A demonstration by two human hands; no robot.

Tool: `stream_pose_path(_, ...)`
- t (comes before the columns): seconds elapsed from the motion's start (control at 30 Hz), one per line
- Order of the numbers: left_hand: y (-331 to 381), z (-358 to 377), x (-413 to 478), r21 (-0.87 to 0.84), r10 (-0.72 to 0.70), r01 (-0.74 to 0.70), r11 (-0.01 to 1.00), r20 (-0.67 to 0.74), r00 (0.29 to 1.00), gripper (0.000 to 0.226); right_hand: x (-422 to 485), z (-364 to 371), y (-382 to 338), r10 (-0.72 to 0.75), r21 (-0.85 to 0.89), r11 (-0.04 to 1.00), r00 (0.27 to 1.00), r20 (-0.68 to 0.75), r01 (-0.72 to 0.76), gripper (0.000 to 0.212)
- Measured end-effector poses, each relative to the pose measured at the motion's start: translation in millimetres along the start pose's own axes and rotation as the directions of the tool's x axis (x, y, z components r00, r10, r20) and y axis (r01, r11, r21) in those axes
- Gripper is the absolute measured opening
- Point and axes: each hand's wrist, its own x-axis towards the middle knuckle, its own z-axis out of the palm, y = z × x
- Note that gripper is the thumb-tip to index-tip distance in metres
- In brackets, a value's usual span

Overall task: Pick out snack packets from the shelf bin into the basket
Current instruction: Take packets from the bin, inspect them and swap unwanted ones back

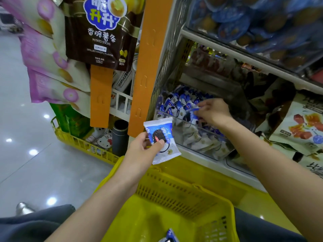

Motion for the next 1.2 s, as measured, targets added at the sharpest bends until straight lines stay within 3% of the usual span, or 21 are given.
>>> stream_pose_path(0.1, 3.6, 0.0, -2.0, -0.003, -0.034, 0.034, 0.999, -0.010, 0.999, 0.024, -18.0, -23.2, -19.7, -0.173, 0.055, 0.980, 0.959, -0.222, 0.190, 0.011)
stream_pose_path(0.13, 4.8, 0.5, -2.9, -0.013, -0.048, 0.048, 0.999, -0.008, 0.999, 0.024, -27.3, -30.2, -26.7, -0.221, 0.114, 0.961, 0.948, -0.229, 0.252, 0.013)
stream_pose_path(0.2, 6.9, 3.4, -4.1, -0.057, -0.085, 0.084, 0.995, -0.014, 0.996, 0.021, -50.7, -39.0, -40.3, -0.276, 0.317, 0.905, 0.958, -0.072, 0.285, 0.013)
stream_pose_path(0.27, 9.1, 6.5, -7.2, -0.125, -0.119, 0.115, 0.985, -0.028, 0.992, 0.024, -76.5, -37.1, -45.0, -0.287, 0.461, 0.872, 0.935, 0.209, 0.165, 0.015)
stream_pose_path(0.33, 11.8, 8.1, -10.8, -0.195, -0.136, 0.134, 0.972, 0.000, 0.991, 0.032, -97.6, -27.0, -41.9, -0.256, 0.418, 0.905, 0.883, 0.393, 0.077, 0.015)
stream_pose_path(0.4, 14.6, 8.2, -15.9, -0.247, -0.137, 0.160, 0.956, 0.106, 0.985, 0.040, -111.8, -14.5, -35.7, -0.220, 0.336, 0.940, 0.857, 0.467, 0.058, 0.012)
stream_pose_path(0.53, 13.9, 7.1, -22.2, -0.103, -0.026, 0.052, 0.993, 0.239, 0.971, 0.064, -122.9, -1.8, -33.6, -0.243, 0.364, 0.928, 0.872, 0.424, 0.081, 0.004)
stream_pose_path(0.6, 14.3, 5.6, -22.1, -0.064, 0.015, -0.001, 0.998, 0.219, 0.976, 0.062, -121.5, -3.5, -35.9, -0.257, 0.349, 0.926, 0.916, 0.308, 0.143, 0.016)
stream_pose_path(0.67, 14.5, 4.0, -21.4, -0.029, 0.015, -0.010, 1.000, 0.192, 0.981, 0.066, -116.5, -9.2, -35.7, -0.260, 0.225, 0.951, 0.941, 0.218, 0.211, 0.021)
stream_pose_path(0.77, 13.6, 3.3, -20.4, 0.013, 0.023, -0.026, 1.000, 0.218, 0.976, 0.061, -111.1, -14.7, -30.3, -0.141, 0.164, 0.983, 0.911, 0.388, 0.082, 0.027)
stream_pose_path(0.83, 13.2, 3.6, -19.7, 0.034, 0.040, -0.049, 0.998, 0.243, 0.969, 0.049, -111.5, -14.1, -29.8, -0.078, 0.182, 0.983, 0.854, 0.514, -0.019, 0.018)
stream_pose_path(0.9, 13.6, 3.0, -18.9, 0.046, 0.046, -0.059, 0.997, 0.242, 0.969, 0.040, -111.5, -13.0, -31.5, -0.084, 0.220, 0.974, 0.835, 0.544, -0.046, 0.010)
stream_pose_path(1.03, 14.1, -3.1, -18.7, 0.030, 0.011, -0.017, 0.999, 0.186, 0.983, 0.038, -95.6, -19.5, -36.8, -0.142, 0.295, 0.955, 0.911, 0.387, 0.023, 0.017)
stream_pose_path(1.1, 13.8, -7.0, -17.2, 0.013, -0.017, 0.015, 1.000, 0.138, 0.990, 0.035, -76.9, -25.0, -41.1, -0.135, 0.380, 0.924, 0.971, 0.197, 0.051, 0.015)
stream_pose_path(1.2, 14.7, -9.8, -14.9, -0.003, -0.040, 0.040, 0.999, 0.099, 0.994, 0.033, -44.5, -24.5, -40.4, -0.091, 0.303, 0.947, 0.993, -0.071, 0.108, 0.016)
